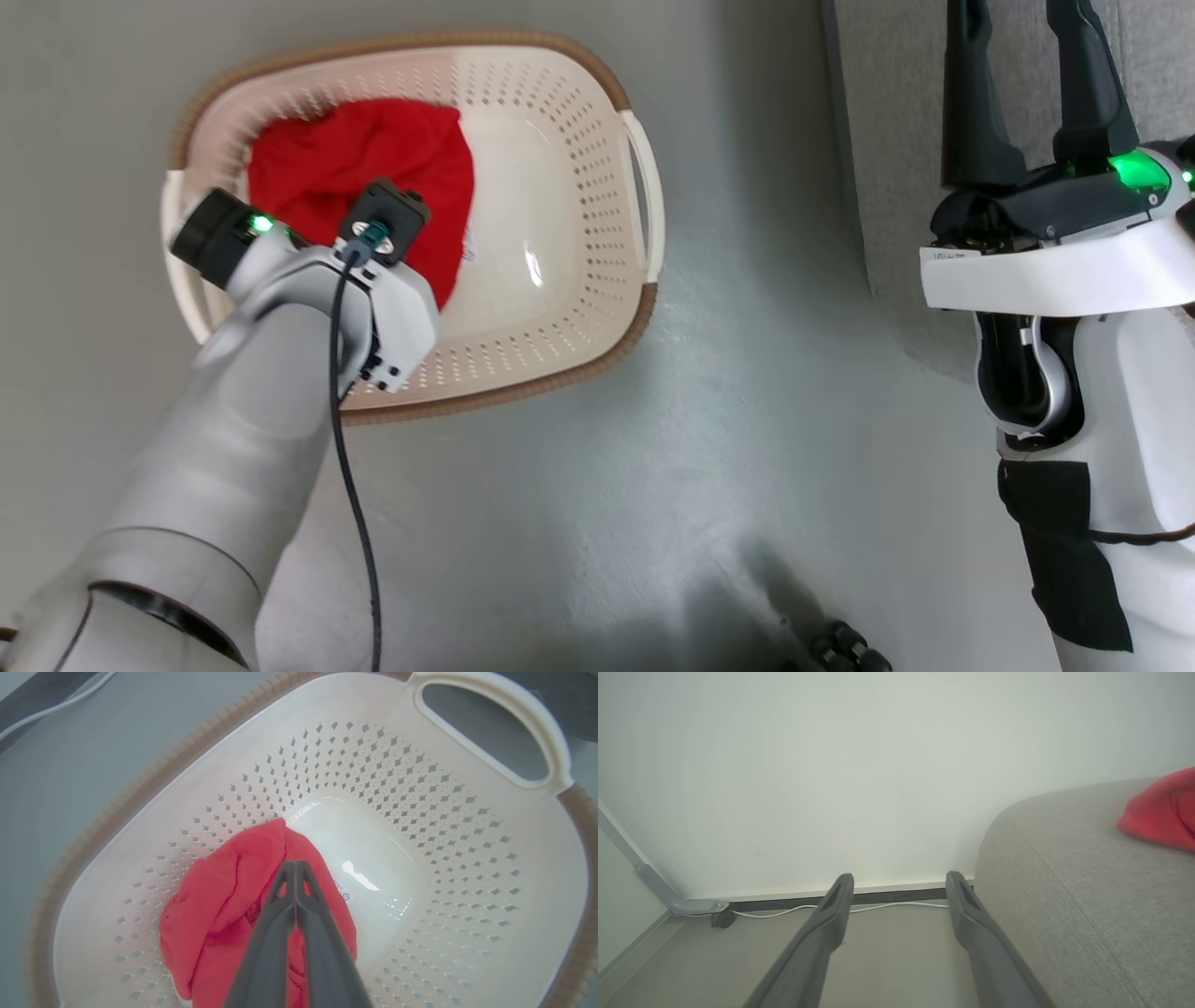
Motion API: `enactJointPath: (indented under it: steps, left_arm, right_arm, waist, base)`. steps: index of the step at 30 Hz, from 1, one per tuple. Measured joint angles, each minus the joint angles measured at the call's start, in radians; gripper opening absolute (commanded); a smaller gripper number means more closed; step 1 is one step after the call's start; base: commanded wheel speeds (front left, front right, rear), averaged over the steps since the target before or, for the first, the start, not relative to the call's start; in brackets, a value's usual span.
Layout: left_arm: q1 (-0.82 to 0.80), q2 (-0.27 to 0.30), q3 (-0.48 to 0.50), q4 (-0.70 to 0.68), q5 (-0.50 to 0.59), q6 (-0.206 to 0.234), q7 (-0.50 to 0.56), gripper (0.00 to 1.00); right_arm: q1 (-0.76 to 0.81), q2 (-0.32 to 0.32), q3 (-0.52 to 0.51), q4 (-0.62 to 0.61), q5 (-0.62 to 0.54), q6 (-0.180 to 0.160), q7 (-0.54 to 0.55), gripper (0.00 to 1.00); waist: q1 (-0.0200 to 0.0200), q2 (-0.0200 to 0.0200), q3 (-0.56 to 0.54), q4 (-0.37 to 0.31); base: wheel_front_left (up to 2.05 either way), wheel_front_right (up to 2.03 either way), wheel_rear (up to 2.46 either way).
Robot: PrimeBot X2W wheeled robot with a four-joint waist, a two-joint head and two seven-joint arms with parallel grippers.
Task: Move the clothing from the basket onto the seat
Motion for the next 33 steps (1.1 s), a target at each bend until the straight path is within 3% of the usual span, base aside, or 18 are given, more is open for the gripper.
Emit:
enactJointPath:
  steps: [3, 12, 13, 14, 15, 23, 33]
  left_arm:
    - [0.038, -0.015, 0.022, -0.057, -0.029, 0.000, -0.003, 0.00]
    - [0.232, -0.005, 0.159, -0.457, -0.092, 0.000, -0.007, 0.00]
    - [0.261, -0.003, 0.173, -0.501, -0.092, 0.000, -0.007, 0.49]
    - [0.291, -0.002, 0.192, -0.540, -0.092, -0.001, -0.007, 0.91]
    - [0.321, -0.001, 0.210, -0.576, -0.092, -0.001, -0.007, 1.00]
    - [0.527, -0.002, 0.379, -0.788, -0.087, -0.002, -0.007, 1.00]
    - [0.735, -0.015, 0.577, -0.910, -0.041, -0.001, -0.007, 1.00]
  right_arm:
    - [0.016, 0.000, -0.018, 0.022, -0.016, 0.000, 0.000, 1.00]
    - [0.098, 0.000, -0.072, 0.082, -0.071, 0.000, 0.000, 1.00]
    - [0.112, -0.001, -0.078, 0.088, -0.076, 0.000, 0.000, 1.00]
    - [0.124, -0.001, -0.083, 0.093, -0.078, 0.000, 0.000, 1.00]
    - [0.136, 0.000, -0.087, 0.098, -0.079, 0.000, 0.000, 1.00]
    - [0.229, 0.000, -0.114, 0.130, -0.105, 0.000, 0.000, 1.00]
    - [0.337, 0.001, -0.125, 0.159, -0.128, 0.000, 0.000, 1.00]
  waist:
    - [0.0000, 0.0000, -0.046, 0.023]
    - [0.0000, 0.0000, -0.199, 0.096]
    - [0.0000, 0.0000, -0.218, 0.104]
    - [0.0000, 0.0000, -0.236, 0.111]
    - [0.0000, 0.0000, -0.254, 0.118]
    - [0.0000, 0.0000, -0.401, 0.170]
    - [-0.0001, 0.0001, -0.570, 0.216]
  base:
    - [0.00, 0.00, 0.00]
    - [0.00, 0.00, 0.00]
    - [0.00, 0.00, 0.00]
    - [0.00, 0.00, 0.00]
    - [0.00, 0.00, 0.00]
    - [0.00, 0.00, 0.00]
    - [0.00, 0.00, 0.00]
